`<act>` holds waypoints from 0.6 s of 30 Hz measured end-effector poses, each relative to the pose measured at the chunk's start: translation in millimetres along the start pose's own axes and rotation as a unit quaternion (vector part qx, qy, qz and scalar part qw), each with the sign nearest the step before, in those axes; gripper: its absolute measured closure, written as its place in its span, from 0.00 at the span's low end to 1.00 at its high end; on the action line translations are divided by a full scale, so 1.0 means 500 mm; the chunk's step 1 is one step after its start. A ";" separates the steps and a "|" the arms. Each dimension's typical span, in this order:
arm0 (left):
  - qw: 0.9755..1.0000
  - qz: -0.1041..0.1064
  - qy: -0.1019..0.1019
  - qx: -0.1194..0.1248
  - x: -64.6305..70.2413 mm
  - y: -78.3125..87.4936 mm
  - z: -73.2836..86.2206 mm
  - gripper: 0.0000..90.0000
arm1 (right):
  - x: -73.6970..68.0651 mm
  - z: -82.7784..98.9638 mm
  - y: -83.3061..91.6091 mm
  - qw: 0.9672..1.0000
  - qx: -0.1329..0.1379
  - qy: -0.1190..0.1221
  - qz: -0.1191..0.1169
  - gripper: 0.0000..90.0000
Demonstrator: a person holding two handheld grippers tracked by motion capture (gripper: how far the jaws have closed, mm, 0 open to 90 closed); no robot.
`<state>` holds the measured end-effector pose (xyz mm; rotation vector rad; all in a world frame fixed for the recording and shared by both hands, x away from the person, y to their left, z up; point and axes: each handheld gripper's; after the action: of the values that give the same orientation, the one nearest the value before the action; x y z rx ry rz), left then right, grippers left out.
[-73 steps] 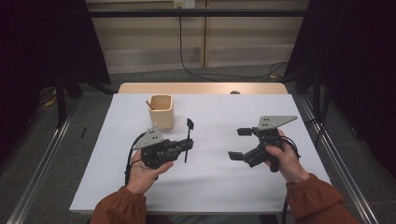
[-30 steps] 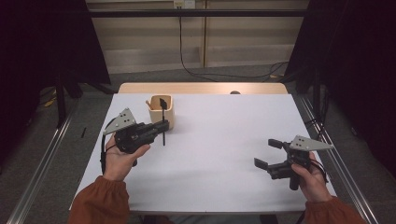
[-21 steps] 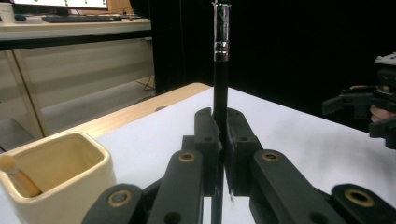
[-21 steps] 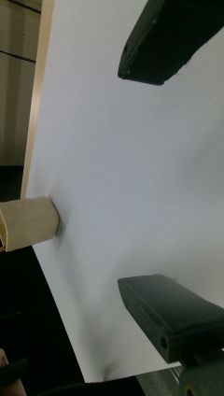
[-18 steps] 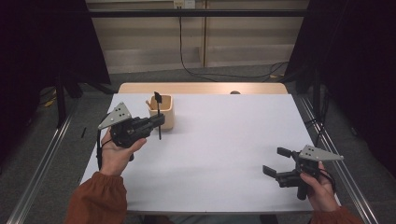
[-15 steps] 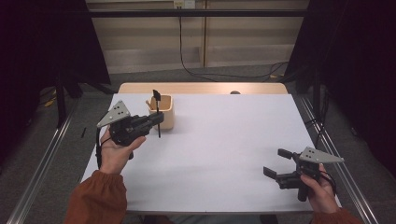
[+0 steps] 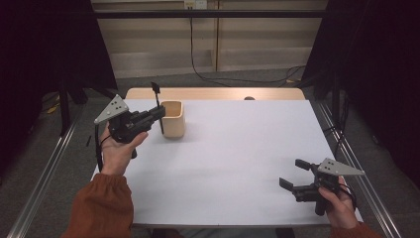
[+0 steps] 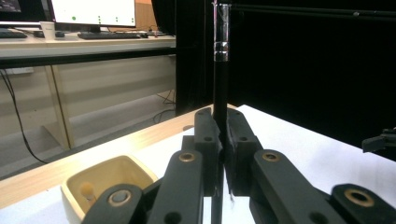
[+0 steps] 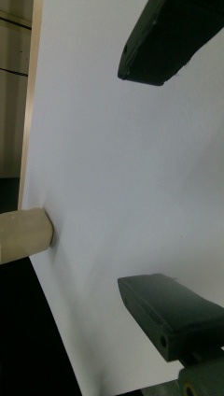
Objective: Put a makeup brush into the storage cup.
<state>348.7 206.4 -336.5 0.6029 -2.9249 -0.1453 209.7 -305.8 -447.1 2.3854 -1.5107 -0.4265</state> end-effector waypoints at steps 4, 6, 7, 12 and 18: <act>1.000 -0.005 -0.002 0.000 -0.008 -0.003 -0.007 0.95 | 0.000 0.000 0.000 1.000 0.002 -0.001 0.000 0.02; 1.000 -0.009 -0.002 -0.001 -0.012 -0.006 -0.010 0.95 | -0.001 0.000 0.001 1.000 0.003 -0.004 -0.002 0.02; 1.000 -0.011 0.000 0.001 -0.015 -0.008 -0.011 0.95 | -0.001 0.000 0.000 1.000 0.004 -0.004 -0.001 0.02; 1.000 -0.021 -0.008 -0.008 -0.031 -0.019 -0.024 0.95 | -0.002 0.000 0.000 1.000 0.004 -0.002 -0.002 0.02; 1.000 -0.028 -0.010 -0.007 -0.043 -0.031 -0.037 0.95 | -0.003 0.000 0.000 1.000 0.004 0.002 -0.002 0.02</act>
<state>377.3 199.8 -322.8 0.6848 -2.9262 -0.1780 209.3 -304.5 -447.2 2.3949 -1.5083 -0.4185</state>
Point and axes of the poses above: each handheld gripper's, and its own axes: y roughly backward along the jaws, z roughly out of its underside, x roughly to its right, and after that the axes turned 15 degrees about z, right-handed
